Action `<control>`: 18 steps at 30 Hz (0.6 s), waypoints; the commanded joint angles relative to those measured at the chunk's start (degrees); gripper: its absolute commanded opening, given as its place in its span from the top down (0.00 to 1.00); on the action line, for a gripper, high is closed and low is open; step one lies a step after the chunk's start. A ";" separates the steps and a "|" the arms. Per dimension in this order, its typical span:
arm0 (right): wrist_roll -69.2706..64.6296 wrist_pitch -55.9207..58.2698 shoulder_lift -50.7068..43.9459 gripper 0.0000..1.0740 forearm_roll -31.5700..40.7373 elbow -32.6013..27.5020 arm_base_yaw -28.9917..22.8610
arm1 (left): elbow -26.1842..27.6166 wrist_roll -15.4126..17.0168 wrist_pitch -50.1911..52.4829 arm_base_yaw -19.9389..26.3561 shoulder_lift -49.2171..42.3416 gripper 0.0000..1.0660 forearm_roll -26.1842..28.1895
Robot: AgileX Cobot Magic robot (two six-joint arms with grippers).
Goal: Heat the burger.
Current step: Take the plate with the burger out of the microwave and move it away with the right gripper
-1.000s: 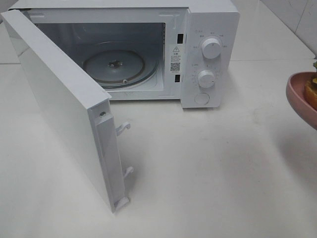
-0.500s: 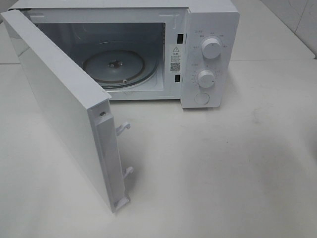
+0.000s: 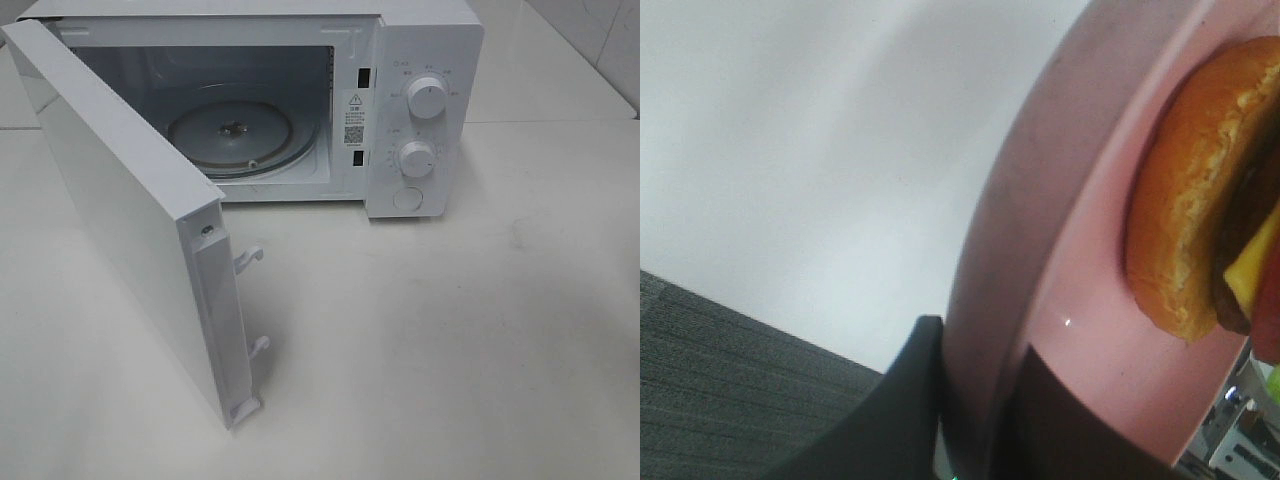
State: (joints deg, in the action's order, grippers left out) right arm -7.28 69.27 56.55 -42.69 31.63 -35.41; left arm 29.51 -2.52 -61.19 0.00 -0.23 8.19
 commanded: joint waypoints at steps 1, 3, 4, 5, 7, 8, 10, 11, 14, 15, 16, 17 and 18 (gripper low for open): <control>-7.96 1.89 4.64 0.99 -3.84 1.60 0.23 | 0.06 0.29 -0.17 0.06 -0.69 0.08 0.17; -10.49 1.89 6.59 0.99 -3.67 2.29 0.23 | 0.06 0.29 -0.17 0.06 -0.69 0.08 0.17; -10.49 1.89 6.59 0.99 -3.67 2.29 0.23 | 0.06 0.29 -0.17 0.06 -0.69 0.08 0.17; -12.15 1.89 7.68 0.99 -3.67 2.69 0.23 | 0.06 0.29 -0.17 0.06 -0.69 0.08 0.17; -15.13 1.89 9.51 0.99 -3.67 3.44 0.23 | 0.06 0.29 -0.17 0.06 -0.69 0.08 0.17; -18.28 1.89 11.57 0.99 -3.67 4.30 0.23 | 0.06 0.29 -0.17 0.06 -0.69 0.08 0.17; -19.54 1.89 12.61 0.99 -3.67 4.70 0.23 | 0.06 0.29 -0.17 0.06 -0.69 0.08 0.17; -21.43 1.89 14.21 0.99 -3.67 5.27 0.23 | 0.06 0.29 -0.17 0.06 -0.69 0.08 0.17; -24.69 1.89 16.56 0.98 -3.67 5.39 0.23 | 0.06 0.29 -0.17 0.06 -0.69 0.08 0.17; -24.69 1.89 16.56 0.98 -3.67 5.39 0.23 | 0.06 0.29 -0.17 0.06 -0.69 0.08 0.17; -27.56 1.89 18.33 0.98 -3.67 5.39 0.23 | 0.06 0.29 -0.17 0.06 -0.69 0.08 0.17; -27.56 1.89 18.33 0.98 -3.67 5.39 0.23 | 0.06 0.29 -0.17 0.06 -0.69 0.08 0.17; -30.08 1.89 19.82 0.98 -3.67 5.39 0.23 | 0.06 0.29 -0.17 0.06 -0.69 0.08 0.17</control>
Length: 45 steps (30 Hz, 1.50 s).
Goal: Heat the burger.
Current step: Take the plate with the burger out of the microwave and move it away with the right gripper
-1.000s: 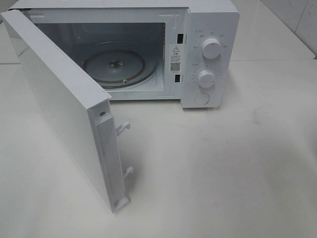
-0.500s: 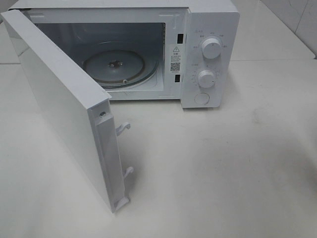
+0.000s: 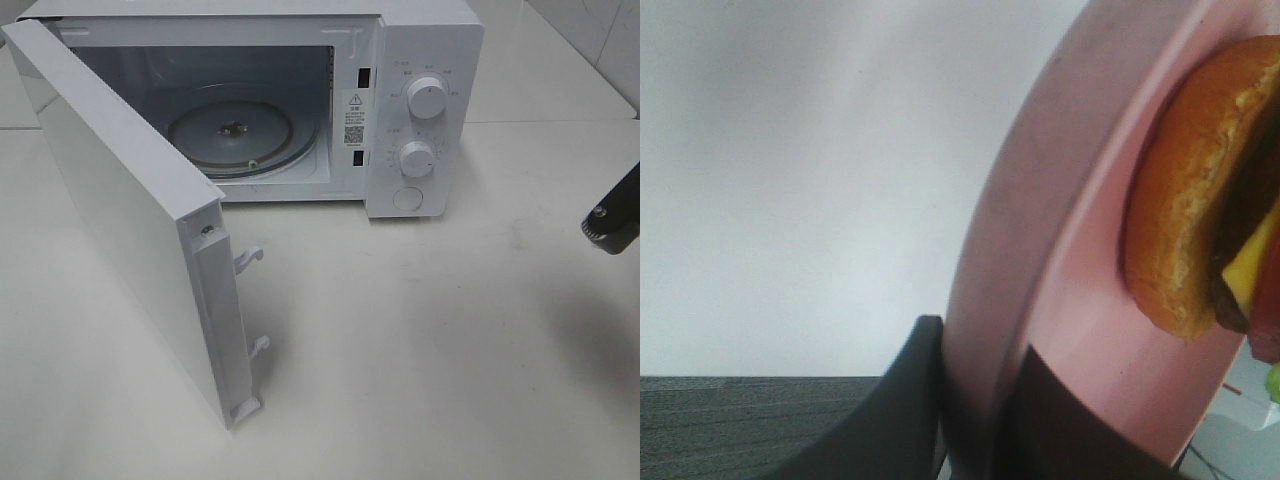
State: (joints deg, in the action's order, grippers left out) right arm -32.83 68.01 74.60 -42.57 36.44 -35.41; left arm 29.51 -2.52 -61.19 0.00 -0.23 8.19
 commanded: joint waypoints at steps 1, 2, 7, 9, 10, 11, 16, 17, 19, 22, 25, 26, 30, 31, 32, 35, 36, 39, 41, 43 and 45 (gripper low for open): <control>-5.61 3.15 2.52 0.98 -3.78 0.57 0.23 | 0.06 0.29 -0.17 0.06 -0.69 0.08 0.17; -5.61 3.15 2.52 0.98 -3.78 0.57 0.23 | 0.06 0.29 -0.17 0.06 -0.69 0.08 0.17; -9.40 2.06 5.96 0.98 -3.78 0.52 0.23 | 0.06 0.29 -0.17 0.06 -0.69 0.08 0.17; -11.06 0.92 7.10 0.98 -3.78 0.52 0.23 | 0.06 0.29 -0.17 0.06 -0.69 0.08 0.17; -12.09 -0.06 8.37 0.98 -3.78 0.52 0.23 | 0.06 0.29 -0.17 0.06 -0.69 0.08 0.17; -12.55 -0.63 9.05 0.98 -3.78 0.46 0.23 | 0.06 0.29 -0.17 0.06 -0.69 0.08 0.17; -14.55 -2.69 12.49 0.98 -3.78 0.52 0.23 | 0.06 0.29 -0.17 0.06 -0.69 0.08 0.17; -14.55 -2.69 12.49 0.98 -3.78 0.52 0.23 | 0.06 0.29 -0.17 0.06 -0.69 0.08 0.17; -15.53 -3.44 13.98 0.98 -3.78 0.52 0.23 | 0.06 0.29 -0.17 0.06 -0.69 0.08 0.17; -16.96 -4.70 15.81 0.98 -3.78 0.40 0.23 | 0.06 0.29 -0.17 0.06 -0.69 0.08 0.17; -18.22 -7.05 17.99 0.98 -3.78 0.40 0.23 | 0.06 0.29 -0.17 0.06 -0.69 0.08 0.17; -18.51 -7.68 18.56 0.98 -3.78 0.40 0.23 | 0.06 0.29 -0.17 0.06 -0.69 0.08 0.17; -19.77 -9.00 20.23 0.98 -3.78 0.40 0.23 | 0.06 0.29 -0.17 0.06 -0.69 0.08 0.17; -20.57 -9.85 21.43 0.98 -3.84 0.40 0.23 | 0.06 0.29 -0.17 0.06 -0.69 0.08 0.17; -21.49 -10.71 22.52 0.97 -3.84 0.40 0.23 | 0.06 0.29 -0.17 0.06 -0.69 0.08 0.17; -22.00 -11.06 23.20 0.97 -3.84 0.40 0.23 | 0.06 0.29 -0.17 0.06 -0.69 0.08 0.17; -22.75 -11.63 24.47 0.96 -3.84 0.40 0.29 | 0.06 0.29 -0.17 0.06 -0.69 0.08 0.17; -24.18 -12.26 26.13 0.96 -4.18 0.40 0.40 | 0.06 0.29 -0.17 0.06 -0.69 0.08 0.17; -24.75 -12.78 27.33 0.95 -4.24 0.40 0.40 | 0.06 0.29 -0.17 0.06 -0.69 0.08 0.17; -24.98 -13.18 27.90 0.95 -4.24 0.40 0.40 | 0.06 0.29 -0.17 0.06 -0.69 0.08 0.17; -26.99 -15.18 30.02 0.92 -4.24 0.40 0.40 | 0.06 0.29 -0.17 0.06 -0.69 0.08 0.17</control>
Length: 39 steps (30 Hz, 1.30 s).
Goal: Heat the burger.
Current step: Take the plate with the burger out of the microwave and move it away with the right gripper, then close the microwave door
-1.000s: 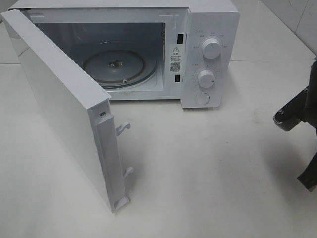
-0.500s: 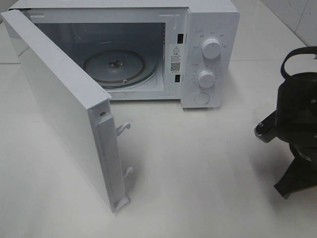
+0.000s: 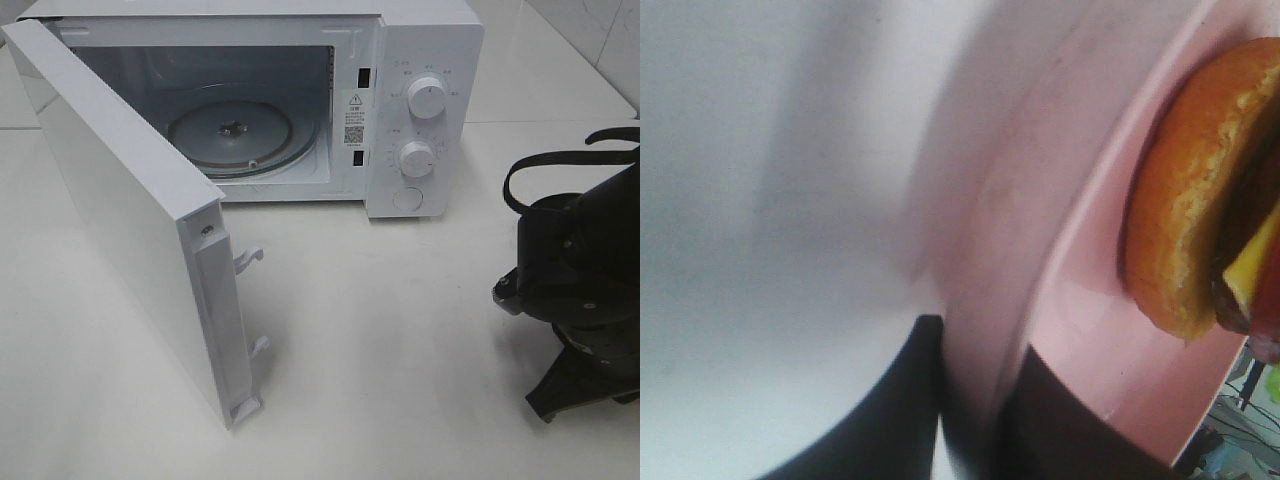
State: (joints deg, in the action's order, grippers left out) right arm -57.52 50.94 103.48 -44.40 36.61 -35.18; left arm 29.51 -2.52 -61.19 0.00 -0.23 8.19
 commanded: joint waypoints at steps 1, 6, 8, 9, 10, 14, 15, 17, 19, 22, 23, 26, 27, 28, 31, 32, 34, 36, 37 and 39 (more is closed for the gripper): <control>-2.29 1.89 1.15 0.92 -2.41 0.23 0.17 | 0.06 0.29 -0.17 0.06 -0.69 0.08 0.17; -4.64 -0.57 2.52 0.82 -2.41 0.23 0.17 | 0.06 0.29 -0.17 0.06 -0.69 0.08 0.17; -4.81 -0.74 3.04 0.73 -2.18 0.23 0.17 | 0.06 0.29 -0.17 0.06 -0.69 0.08 0.17; -4.81 -0.74 3.04 0.73 -2.18 0.23 0.17 | 0.06 0.29 -0.17 0.06 -0.69 0.08 0.17; -4.70 -0.69 3.09 0.65 -1.78 0.23 0.17 | 0.06 0.29 -0.17 0.06 -0.69 0.08 0.17; -3.67 -0.52 2.86 0.57 -0.92 0.34 0.00 | 0.06 0.29 -0.17 0.06 -0.69 0.08 0.17; -2.46 -0.57 2.12 0.53 -0.06 0.34 0.00 | 0.06 0.29 -0.17 0.06 -0.69 0.08 0.17; -2.12 -0.57 1.60 0.53 0.57 0.34 0.00 | 0.06 0.29 -0.17 0.06 -0.69 0.08 0.17; -1.20 -0.57 -0.23 0.53 2.01 0.34 0.00 | 0.06 0.29 -0.17 0.06 -0.69 0.08 0.17; 1.38 -0.80 -3.90 0.53 4.35 0.34 0.00 | 0.06 0.29 -0.17 0.06 -0.69 0.08 0.17; 3.78 -0.92 -7.05 0.53 6.59 0.34 0.00 | 0.06 0.29 -0.17 0.06 -0.69 0.08 0.17; 8.25 -1.83 -11.80 0.53 10.08 0.34 0.00 | 0.06 0.29 -0.17 0.06 -0.69 0.08 0.17; 8.25 -1.83 -11.80 0.53 10.08 0.34 0.00 | 0.06 0.29 -0.17 0.06 -0.69 0.08 0.17; 11.86 -2.92 -15.24 0.53 13.06 0.34 0.00 | 0.06 0.29 -0.17 0.06 -0.69 0.08 0.17; 17.19 -4.76 -19.82 0.53 16.84 0.34 0.00 | 0.06 0.29 -0.17 0.06 -0.69 0.08 0.17; 19.48 -5.27 -21.60 0.53 18.22 0.34 0.00 | 0.06 0.29 -0.17 0.06 -0.69 0.08 0.17; 23.61 -5.61 -25.04 0.52 20.45 0.34 0.00 | 0.06 0.29 -0.17 0.06 -0.69 0.08 0.17; 25.73 -5.61 -26.70 0.51 21.43 0.34 0.00 | 0.06 0.29 -0.17 0.06 -0.69 0.08 0.17; 29.79 -5.61 -29.79 0.48 23.03 0.34 0.00 | 0.06 0.29 -0.17 0.06 -0.69 0.08 0.17; 32.60 -5.27 -32.89 0.46 24.52 0.34 0.00 | 0.06 0.29 -0.17 0.06 -0.69 0.08 0.17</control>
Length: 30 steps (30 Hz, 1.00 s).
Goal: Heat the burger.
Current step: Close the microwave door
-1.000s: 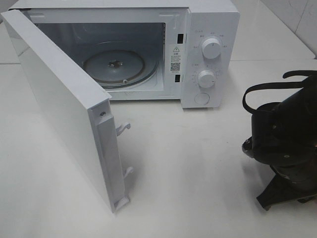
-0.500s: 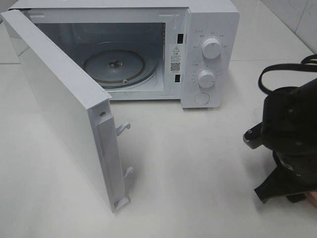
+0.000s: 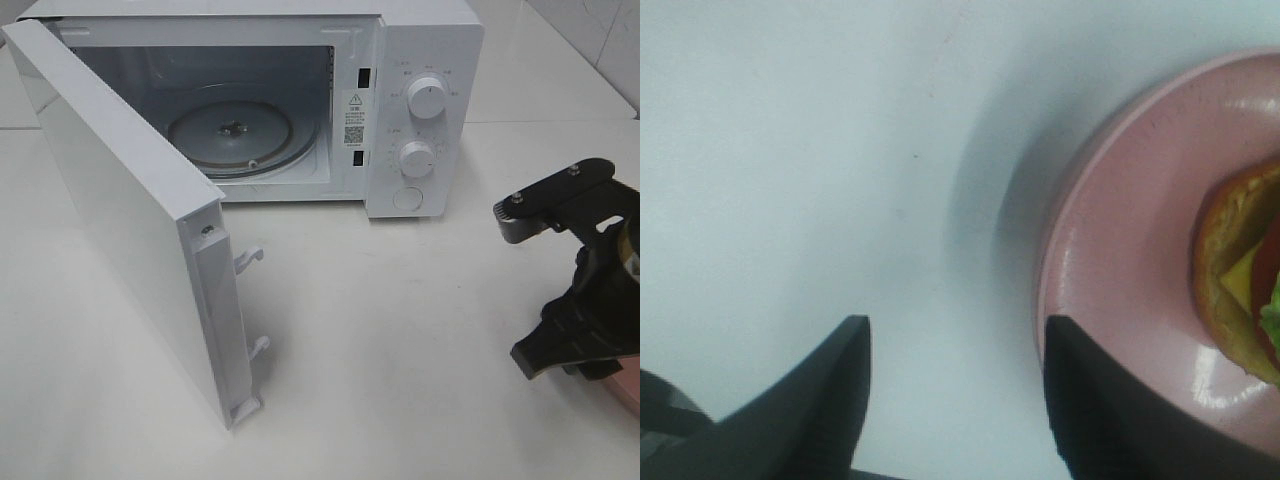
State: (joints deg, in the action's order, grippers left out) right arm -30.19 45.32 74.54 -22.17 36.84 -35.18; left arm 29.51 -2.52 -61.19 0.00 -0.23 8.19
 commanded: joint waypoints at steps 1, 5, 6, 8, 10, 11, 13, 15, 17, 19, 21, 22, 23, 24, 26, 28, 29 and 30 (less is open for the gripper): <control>6.53 0.69 -5.61 0.42 3.09 0.11 0.00 | 0.06 0.29 -0.17 0.06 -0.69 0.08 0.17; 8.59 1.89 -10.49 0.36 4.81 0.11 0.00 | 0.06 0.29 -0.17 0.06 -0.69 0.08 0.17; 9.22 3.32 -14.15 0.33 5.10 0.11 0.00 | 0.06 0.29 -0.17 0.06 -0.69 0.08 0.17; 9.45 5.33 -17.53 0.30 5.10 0.11 0.00 | 0.06 0.29 -0.17 0.06 -0.69 0.08 0.17; 9.74 6.42 -19.48 0.29 5.10 0.11 0.00 | 0.06 0.29 -0.17 0.06 -0.69 0.08 0.17; 10.37 8.54 -22.98 0.29 5.44 0.11 0.00 | 0.06 0.29 -0.17 0.06 -0.69 0.08 0.17; 10.83 9.45 -24.98 0.29 5.67 0.11 0.00 | 0.06 0.29 -0.17 0.06 -0.69 0.08 0.17; 11.80 11.80 -28.93 0.29 6.02 0.11 0.00 | 0.06 0.29 -0.17 0.06 -0.69 0.08 0.17; 11.97 15.36 -33.86 0.29 6.07 0.11 0.00 | 0.06 0.29 -0.17 0.06 -0.69 0.08 0.17; 11.97 17.70 -37.41 0.29 6.13 0.11 0.00 | 0.06 0.29 -0.17 0.06 -0.69 0.08 0.17; 11.97 18.56 -39.08 0.29 6.36 0.11 0.00 | 0.06 0.29 -0.17 0.06 -0.69 0.08 0.17; 12.61 20.34 -41.94 0.29 6.76 0.06 0.00 | 0.06 0.29 -0.17 0.06 -0.69 0.08 0.17; 12.89 20.91 -43.37 0.29 7.05 0.06 0.00 | 0.06 0.29 -0.17 0.06 -0.69 0.08 0.17; 12.89 20.91 -43.37 0.29 7.05 0.06 0.00 | 0.06 0.29 -0.17 0.06 -0.69 0.08 0.17; 13.06 22.29 -48.13 0.29 8.42 0.06 0.00 | 0.06 0.29 -0.17 0.06 -0.69 0.08 0.17; 13.18 22.52 -49.05 0.29 8.77 0.06 0.00 | 0.06 0.29 -0.17 0.06 -0.69 0.08 0.17; 13.18 22.52 -49.05 0.29 8.77 0.06 0.00 | 0.06 0.29 -0.17 0.06 -0.69 0.08 0.17; 13.41 22.86 -51.05 0.29 9.05 0.06 0.00 | 0.06 0.29 -0.17 0.06 -0.69 0.08 0.17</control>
State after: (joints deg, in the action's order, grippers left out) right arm -17.42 67.67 24.18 -13.46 36.84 -35.18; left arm 29.51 -2.52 -61.19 0.00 -0.23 8.19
